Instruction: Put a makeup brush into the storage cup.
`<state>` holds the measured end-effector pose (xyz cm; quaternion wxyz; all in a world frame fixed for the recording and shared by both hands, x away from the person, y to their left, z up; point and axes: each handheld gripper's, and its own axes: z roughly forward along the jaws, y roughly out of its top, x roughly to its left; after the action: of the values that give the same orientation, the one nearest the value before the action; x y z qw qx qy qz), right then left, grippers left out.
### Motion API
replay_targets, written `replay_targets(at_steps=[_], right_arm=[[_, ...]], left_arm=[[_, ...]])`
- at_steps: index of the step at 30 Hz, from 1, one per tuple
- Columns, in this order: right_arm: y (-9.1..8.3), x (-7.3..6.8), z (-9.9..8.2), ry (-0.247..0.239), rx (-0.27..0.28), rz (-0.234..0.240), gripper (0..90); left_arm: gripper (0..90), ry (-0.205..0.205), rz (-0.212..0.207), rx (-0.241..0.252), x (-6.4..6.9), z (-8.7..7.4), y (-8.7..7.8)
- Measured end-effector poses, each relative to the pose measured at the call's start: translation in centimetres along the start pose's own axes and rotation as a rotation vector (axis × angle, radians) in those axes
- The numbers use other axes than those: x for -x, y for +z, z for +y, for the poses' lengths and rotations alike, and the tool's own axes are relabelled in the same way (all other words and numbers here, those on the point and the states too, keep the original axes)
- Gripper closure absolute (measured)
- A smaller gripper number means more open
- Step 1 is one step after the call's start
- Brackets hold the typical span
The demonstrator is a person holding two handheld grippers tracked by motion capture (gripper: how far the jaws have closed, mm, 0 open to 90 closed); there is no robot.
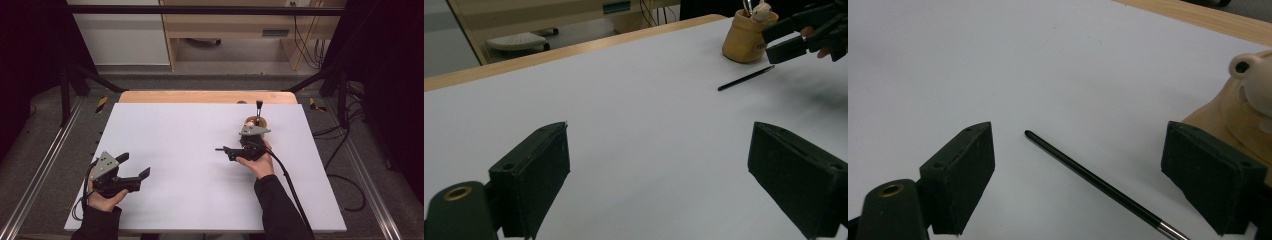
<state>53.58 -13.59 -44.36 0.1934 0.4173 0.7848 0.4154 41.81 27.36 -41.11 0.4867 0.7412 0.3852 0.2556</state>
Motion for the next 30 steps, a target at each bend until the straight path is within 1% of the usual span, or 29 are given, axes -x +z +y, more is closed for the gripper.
replay_targets(at_steps=[2, 7, 8, 10, 11, 13, 14, 16, 17, 20, 22, 23, 25, 26, 30], right_arm=[[0.4, 0.0, 0.0, 0.005, -0.005, 0.003, 15.2], [1.3, 0.1, -0.4, 0.0, -0.044, 0.0, 16.4], [1.5, 0.2, -0.5, -0.012, -0.047, -0.001, 16.8], [1.8, 0.1, -0.5, -0.001, -0.059, -0.003, 17.6], [2.0, 0.2, -0.6, -0.017, -0.058, -0.008, 17.7], [2.2, 0.1, -0.5, -0.018, -0.077, -0.012, 18.2], [2.4, 0.1, -0.6, -0.029, -0.075, -0.012, 18.6], [2.7, 0.1, -0.5, -0.028, -0.085, -0.013, 19.4], [2.8, 0.2, -0.6, -0.037, -0.087, -0.015, 19.9], [3.2, 0.3, -0.8, -0.019, -0.109, -0.015, 21.1], [3.5, 0.5, -1.0, -0.031, -0.126, -0.017, 21.9], [3.7, 0.5, -1.1, -0.038, -0.138, -0.019, 22.2], [3.8, 0.5, -1.3, -0.048, -0.146, -0.017, 23.7], [3.8, 0.4, -1.3, -0.044, -0.15, -0.012, 24.1], [4.0, 0.4, -1.4, -0.037, -0.159, -0.02, 28.1]], left_arm=[[8.8, 0.0, 0.0, 0.001, 0.0, 0.0, 0.0], [8.8, -0.001, -0.002, 0.001, 0.0, 0.0, 0.0], [8.8, 0.001, -0.001, -0.002, 0.0, 0.0, 0.1], [8.8, 0.004, -0.001, -0.002, 0.1, 0.0, 0.1], [8.7, 0.004, -0.001, -0.001, 0.1, 0.0, 0.1], [8.8, 0.005, -0.002, -0.002, 0.1, 0.0, 0.1], [8.7, 0.005, -0.002, -0.002, 0.1, 0.0, 0.1], [8.8, 0.004, -0.002, -0.001, 0.1, 0.0, 0.1], [8.8, 0.005, -0.002, -0.002, 0.1, 0.0, 0.1], [8.7, 0.006, -0.004, -0.002, 0.1, 0.0, 0.1], [8.7, 0.008, -0.003, -0.004, 0.1, 0.0, 0.1], [8.8, 0.008, -0.003, -0.003, 0.1, 0.0, 0.1], [8.7, 0.007, -0.003, -0.003, 0.1, 0.0, 0.1], [8.8, 0.008, -0.003, -0.004, 0.2, 0.0, 0.1], [8.8, 0.009, -0.005, -0.001, 0.3, 0.1, 0.1]])
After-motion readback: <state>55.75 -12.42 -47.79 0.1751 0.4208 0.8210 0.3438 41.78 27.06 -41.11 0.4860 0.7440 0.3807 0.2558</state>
